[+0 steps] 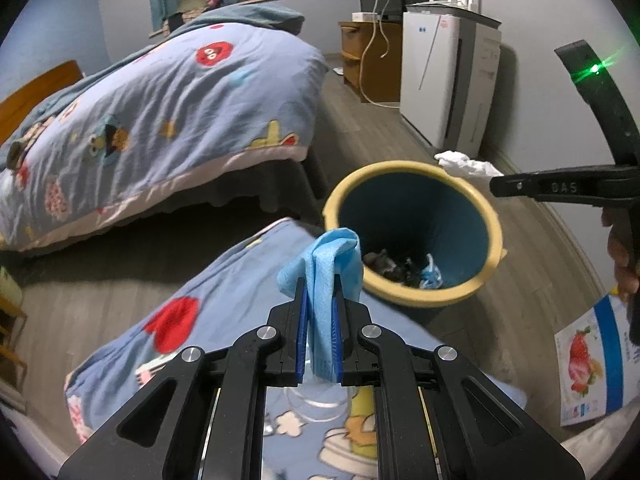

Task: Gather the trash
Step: 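Open both grippers over the bin to drop the mask and tissue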

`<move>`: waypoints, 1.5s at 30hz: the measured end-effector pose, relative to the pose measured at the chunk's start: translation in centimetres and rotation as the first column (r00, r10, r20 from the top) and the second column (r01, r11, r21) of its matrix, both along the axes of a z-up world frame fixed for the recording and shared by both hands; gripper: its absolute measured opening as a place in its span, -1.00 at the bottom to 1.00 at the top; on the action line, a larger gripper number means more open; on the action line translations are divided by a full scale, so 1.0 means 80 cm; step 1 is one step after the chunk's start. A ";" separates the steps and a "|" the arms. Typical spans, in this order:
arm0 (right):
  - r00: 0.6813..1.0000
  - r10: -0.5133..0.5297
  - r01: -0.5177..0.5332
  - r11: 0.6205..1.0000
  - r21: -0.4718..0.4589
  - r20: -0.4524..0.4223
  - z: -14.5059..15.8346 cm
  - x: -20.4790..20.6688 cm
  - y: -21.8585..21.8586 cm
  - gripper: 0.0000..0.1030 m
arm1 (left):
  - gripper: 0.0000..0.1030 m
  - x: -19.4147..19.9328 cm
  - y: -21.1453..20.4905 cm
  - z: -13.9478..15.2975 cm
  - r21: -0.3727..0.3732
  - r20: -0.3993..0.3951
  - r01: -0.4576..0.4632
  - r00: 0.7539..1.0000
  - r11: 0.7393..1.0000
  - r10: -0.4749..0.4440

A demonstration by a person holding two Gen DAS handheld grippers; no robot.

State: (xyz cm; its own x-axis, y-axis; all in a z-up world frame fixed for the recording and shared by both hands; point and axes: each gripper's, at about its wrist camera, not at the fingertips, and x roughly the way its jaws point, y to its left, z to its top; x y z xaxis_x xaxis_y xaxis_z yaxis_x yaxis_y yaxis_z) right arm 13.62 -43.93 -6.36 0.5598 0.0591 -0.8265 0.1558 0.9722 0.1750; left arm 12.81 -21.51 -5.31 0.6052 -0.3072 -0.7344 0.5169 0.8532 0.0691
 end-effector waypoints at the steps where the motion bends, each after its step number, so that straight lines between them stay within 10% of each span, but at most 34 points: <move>1: 1.000 -0.010 0.010 1.000 0.003 0.001 -0.001 0.000 -0.005 -0.86 | -0.79 0.001 -0.006 0.000 -0.003 -0.003 0.005 1.000 1.000 -0.005; 27: 0.993 -0.095 0.100 0.992 0.075 -0.072 -0.068 0.010 -0.047 -0.86 | -0.78 0.077 -0.119 -0.038 -0.013 -0.070 0.056 0.996 0.998 -0.057; 39: 0.996 -0.082 0.080 0.994 0.072 0.023 -0.047 0.016 -0.042 -0.86 | -0.78 0.107 -0.133 -0.016 -0.034 -0.016 0.031 0.999 0.999 -0.031; 45: 0.997 -0.079 0.079 0.996 0.046 0.015 -0.049 0.017 -0.040 -0.55 | -0.42 0.106 -0.131 -0.020 -0.047 -0.023 0.018 1.000 0.999 -0.019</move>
State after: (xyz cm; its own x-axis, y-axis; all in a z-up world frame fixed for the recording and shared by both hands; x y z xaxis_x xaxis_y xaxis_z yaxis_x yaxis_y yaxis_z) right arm 15.01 -47.16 -10.26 0.5783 0.0512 -0.8142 0.2284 0.9480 0.2217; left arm 21.26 -31.98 -6.87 0.5816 -0.3524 -0.7332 0.5340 0.8453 0.0173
